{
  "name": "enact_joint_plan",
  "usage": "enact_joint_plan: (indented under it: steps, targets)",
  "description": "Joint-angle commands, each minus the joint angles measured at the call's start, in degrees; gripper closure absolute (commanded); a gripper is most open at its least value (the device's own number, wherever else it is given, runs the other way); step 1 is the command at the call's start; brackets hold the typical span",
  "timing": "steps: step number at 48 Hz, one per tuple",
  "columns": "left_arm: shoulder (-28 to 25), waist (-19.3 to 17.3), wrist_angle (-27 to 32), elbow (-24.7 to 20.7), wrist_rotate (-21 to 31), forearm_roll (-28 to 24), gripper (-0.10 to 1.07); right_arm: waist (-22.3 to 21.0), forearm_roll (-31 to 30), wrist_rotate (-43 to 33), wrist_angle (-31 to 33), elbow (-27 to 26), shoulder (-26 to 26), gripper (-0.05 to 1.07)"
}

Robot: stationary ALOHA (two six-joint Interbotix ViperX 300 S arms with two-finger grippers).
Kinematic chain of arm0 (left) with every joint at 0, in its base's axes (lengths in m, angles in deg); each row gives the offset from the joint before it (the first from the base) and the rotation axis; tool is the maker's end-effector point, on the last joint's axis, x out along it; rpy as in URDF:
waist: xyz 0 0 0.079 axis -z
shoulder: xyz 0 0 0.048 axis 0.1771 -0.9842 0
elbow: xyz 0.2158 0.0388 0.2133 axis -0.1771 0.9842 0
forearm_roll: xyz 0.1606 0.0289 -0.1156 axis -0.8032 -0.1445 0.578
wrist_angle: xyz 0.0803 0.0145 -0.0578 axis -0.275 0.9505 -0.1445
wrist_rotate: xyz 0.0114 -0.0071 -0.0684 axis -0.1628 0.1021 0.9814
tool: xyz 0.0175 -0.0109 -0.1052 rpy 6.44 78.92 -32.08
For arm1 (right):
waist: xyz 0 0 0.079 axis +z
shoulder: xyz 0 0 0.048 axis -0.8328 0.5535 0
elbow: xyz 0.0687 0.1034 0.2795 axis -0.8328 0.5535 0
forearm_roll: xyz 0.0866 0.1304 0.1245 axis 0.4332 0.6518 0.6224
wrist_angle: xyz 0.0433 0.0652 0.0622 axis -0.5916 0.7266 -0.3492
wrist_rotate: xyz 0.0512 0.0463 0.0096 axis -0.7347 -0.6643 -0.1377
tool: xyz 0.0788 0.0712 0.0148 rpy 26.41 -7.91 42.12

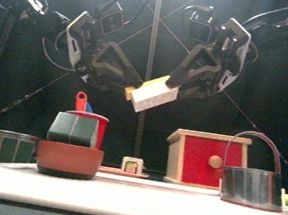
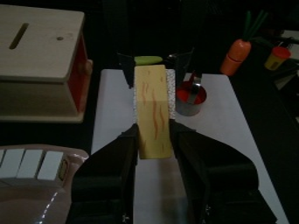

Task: Pull apart the egg and rice

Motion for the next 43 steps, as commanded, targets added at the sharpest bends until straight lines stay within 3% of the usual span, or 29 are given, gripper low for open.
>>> enact_joint_plan:
  steps: [1,32,43]
  targets:
    - [0.5,-0.5,0.4,1.8,0.0,0.0,0.37,0.1,0.2,-0.2,0.4,0.5,-2.1,0.43]
    - [0.7,-0.7,1.8,2.8,0.1,0.0,0.37,0.1,0.2,-0.2,0.6,1.0,-2.9,0.43]
    - [0.4,-0.3,0.6,0.9,-0.1,-0.5,0.33,0.1,-0.1,-0.1,0.0,0.1,-2.2,0.43]
